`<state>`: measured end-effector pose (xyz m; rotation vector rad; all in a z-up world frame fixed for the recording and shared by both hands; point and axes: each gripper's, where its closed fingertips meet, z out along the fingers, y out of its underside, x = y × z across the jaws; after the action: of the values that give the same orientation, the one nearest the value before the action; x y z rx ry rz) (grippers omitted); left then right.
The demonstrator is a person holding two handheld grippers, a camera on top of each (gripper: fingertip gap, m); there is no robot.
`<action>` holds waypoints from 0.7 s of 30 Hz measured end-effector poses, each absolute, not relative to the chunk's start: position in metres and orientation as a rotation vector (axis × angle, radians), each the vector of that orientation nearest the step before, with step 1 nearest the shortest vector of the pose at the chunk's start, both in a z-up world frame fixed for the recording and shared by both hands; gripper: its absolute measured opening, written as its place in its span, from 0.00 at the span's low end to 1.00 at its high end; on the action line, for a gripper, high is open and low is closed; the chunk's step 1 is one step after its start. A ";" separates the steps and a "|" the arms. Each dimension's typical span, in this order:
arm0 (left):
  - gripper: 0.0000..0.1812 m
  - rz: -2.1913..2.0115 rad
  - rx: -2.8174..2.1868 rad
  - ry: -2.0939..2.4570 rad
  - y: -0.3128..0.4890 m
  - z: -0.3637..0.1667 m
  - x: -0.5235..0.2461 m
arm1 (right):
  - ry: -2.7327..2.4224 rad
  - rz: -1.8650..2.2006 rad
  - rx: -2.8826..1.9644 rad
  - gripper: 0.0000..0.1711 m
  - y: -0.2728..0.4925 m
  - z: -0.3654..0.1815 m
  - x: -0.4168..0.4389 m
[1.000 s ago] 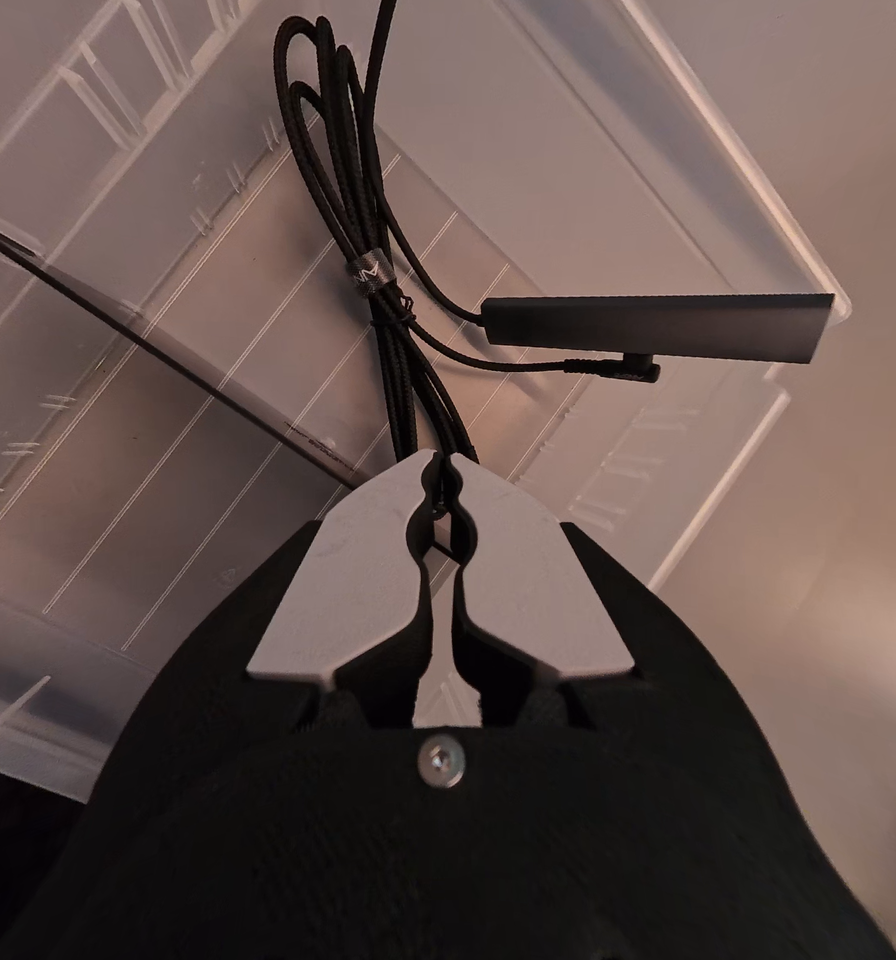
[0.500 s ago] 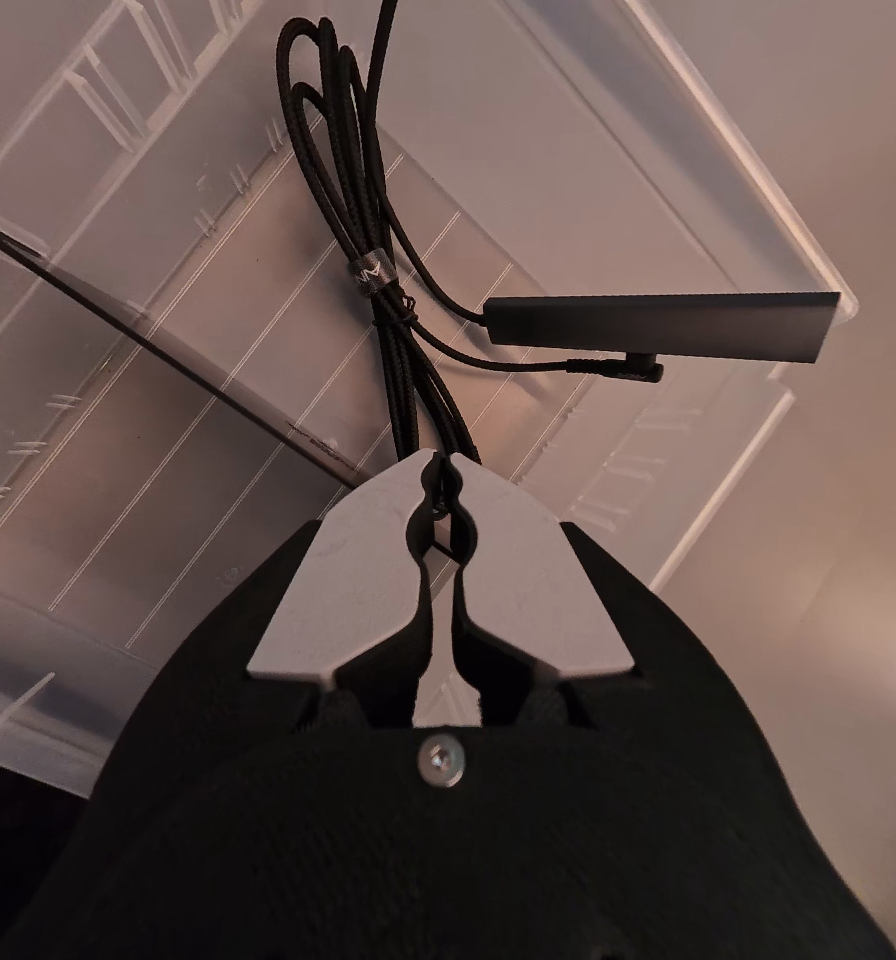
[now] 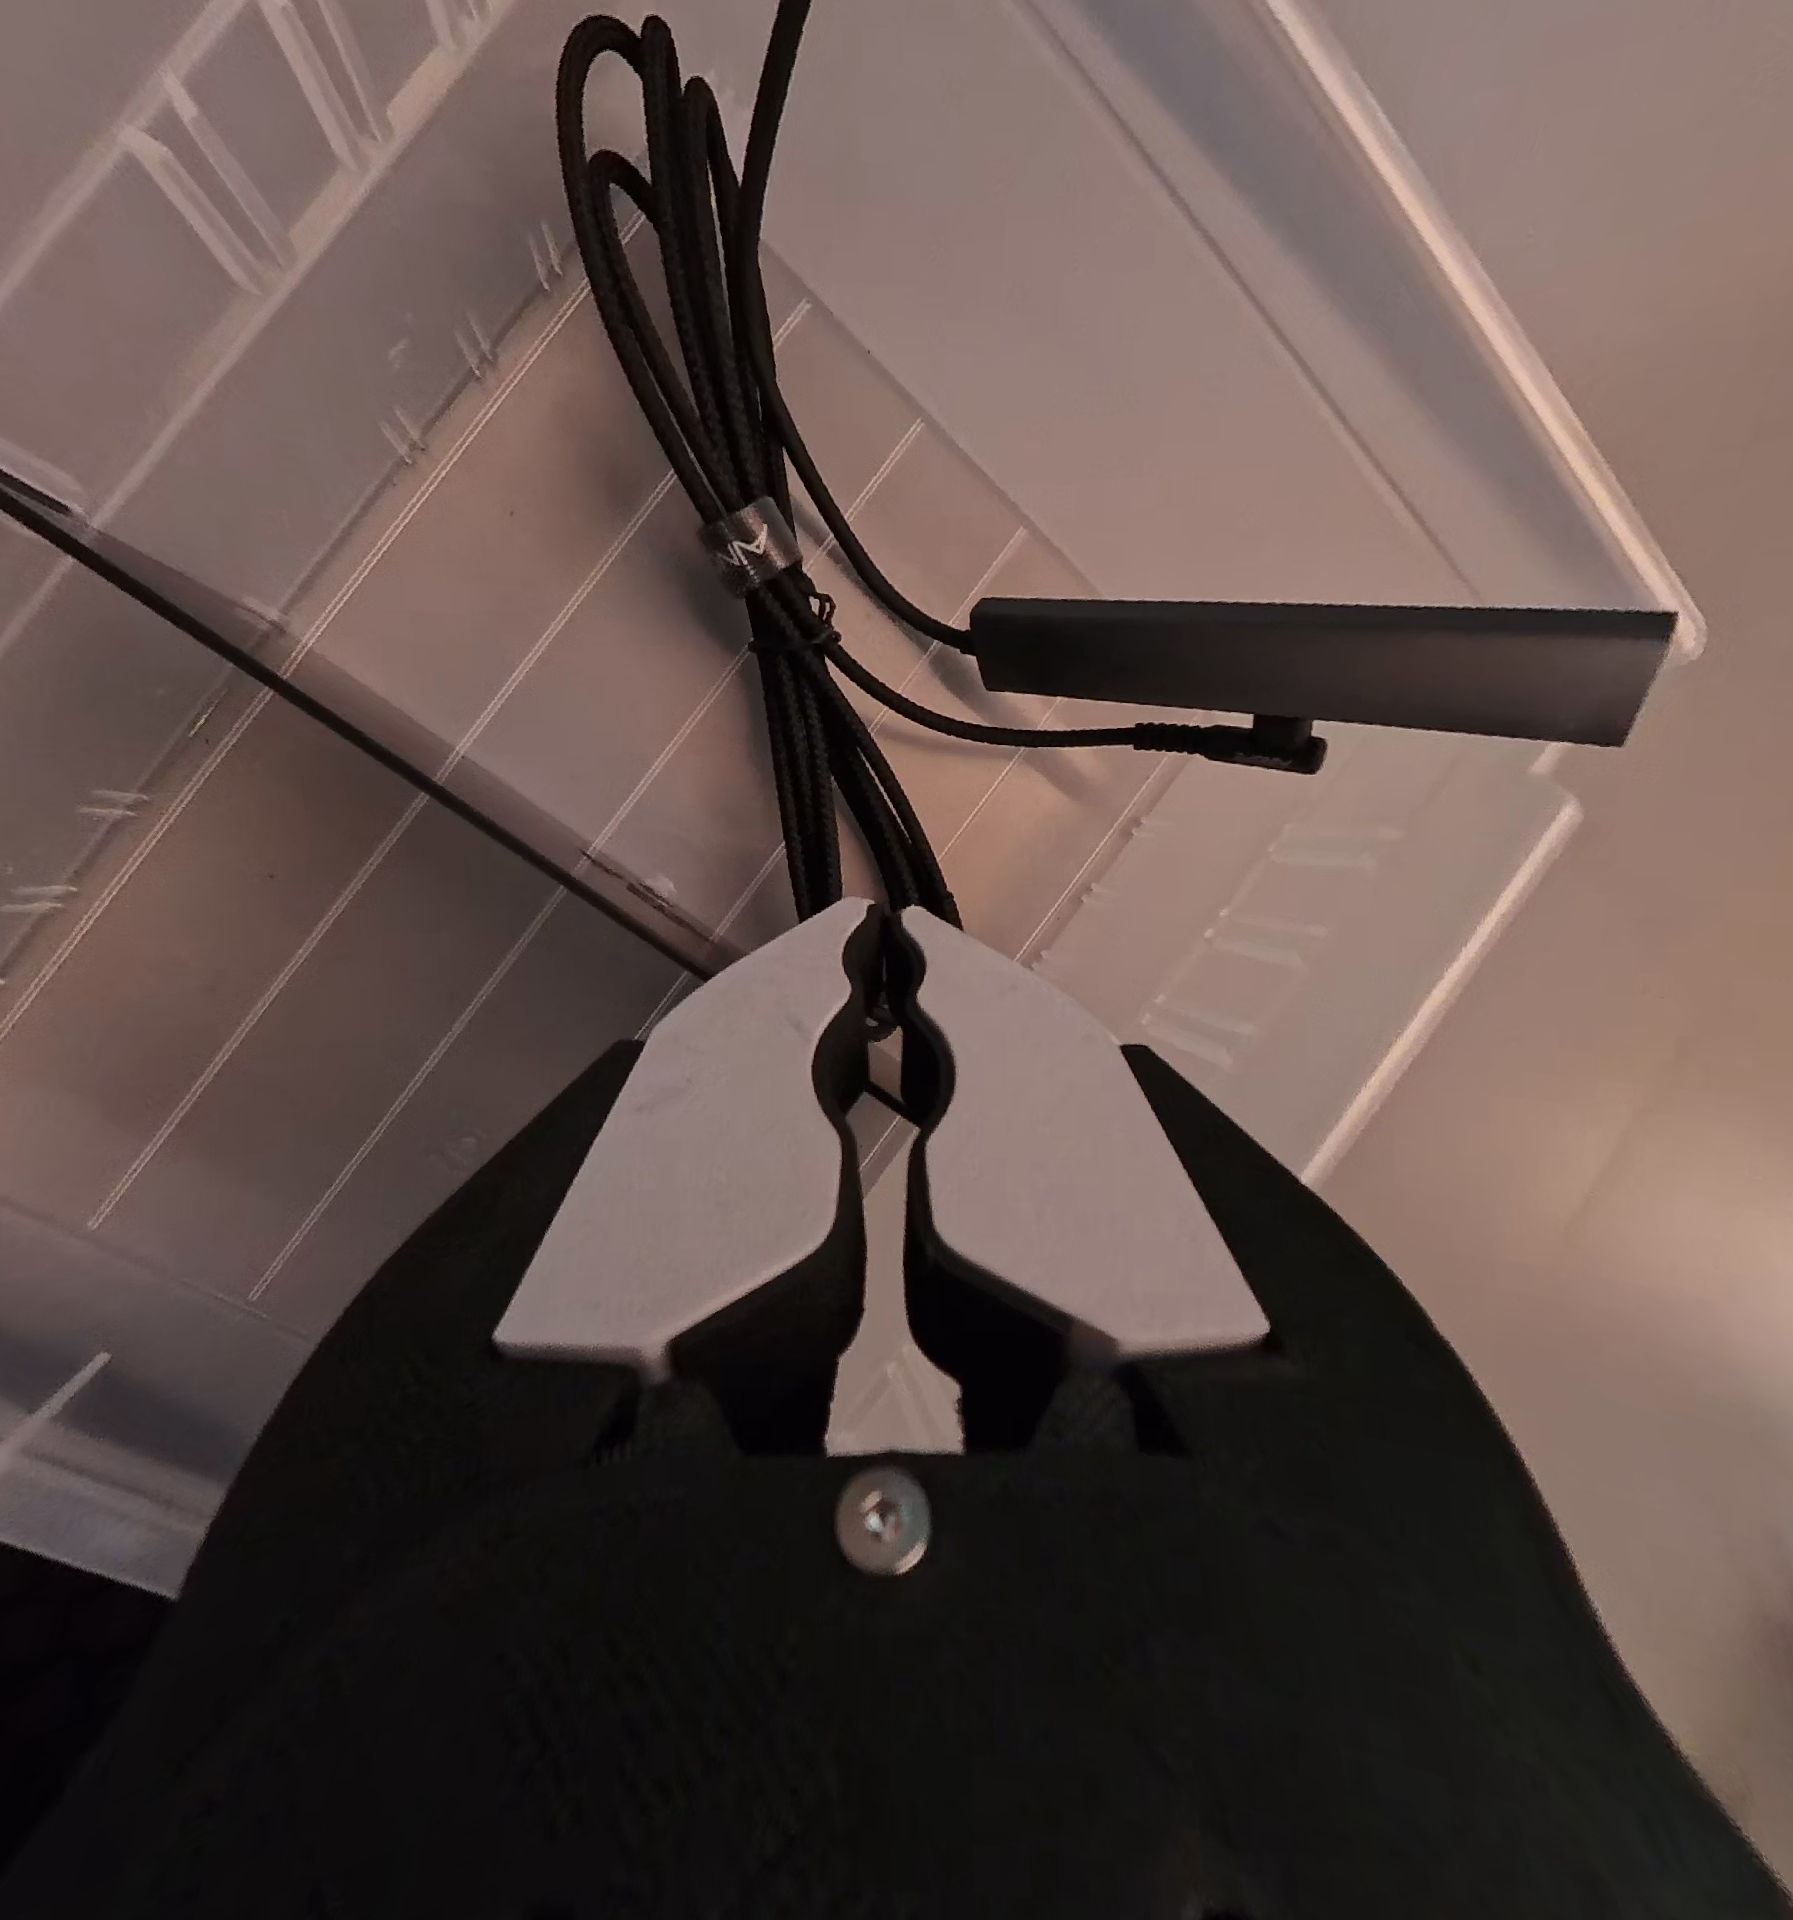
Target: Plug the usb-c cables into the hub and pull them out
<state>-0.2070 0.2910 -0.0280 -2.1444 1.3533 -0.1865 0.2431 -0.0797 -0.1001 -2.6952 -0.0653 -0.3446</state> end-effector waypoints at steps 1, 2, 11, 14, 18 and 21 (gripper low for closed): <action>0.26 -0.196 -2.199 1.342 0.298 -0.039 -0.214 | -0.068 -0.346 -2.697 0.00 -0.079 -0.100 0.243; 0.26 -0.228 -2.249 1.332 0.302 -0.048 -0.217 | -0.070 -0.350 -2.700 0.00 -0.079 -0.101 0.243; 0.27 -0.094 -2.485 1.396 0.321 -0.101 -0.244 | -0.051 -0.351 -2.701 0.00 -0.077 -0.103 0.244; 0.25 -0.101 -2.484 1.432 0.321 -0.103 -0.240 | -0.057 -0.365 -2.704 0.00 -0.077 -0.103 0.244; 0.24 -0.118 -2.536 1.463 0.316 -0.106 -0.239 | -0.055 -0.368 -2.705 0.00 -0.077 -0.103 0.244; 0.24 -0.113 -2.547 1.491 0.314 -0.107 -0.239 | -0.053 -0.362 -2.702 0.00 -0.077 -0.103 0.244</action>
<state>-0.2393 0.3143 -0.1066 -2.5469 1.4908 -0.1125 0.2441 -0.0774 -0.1032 -2.7025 -0.0528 -0.3616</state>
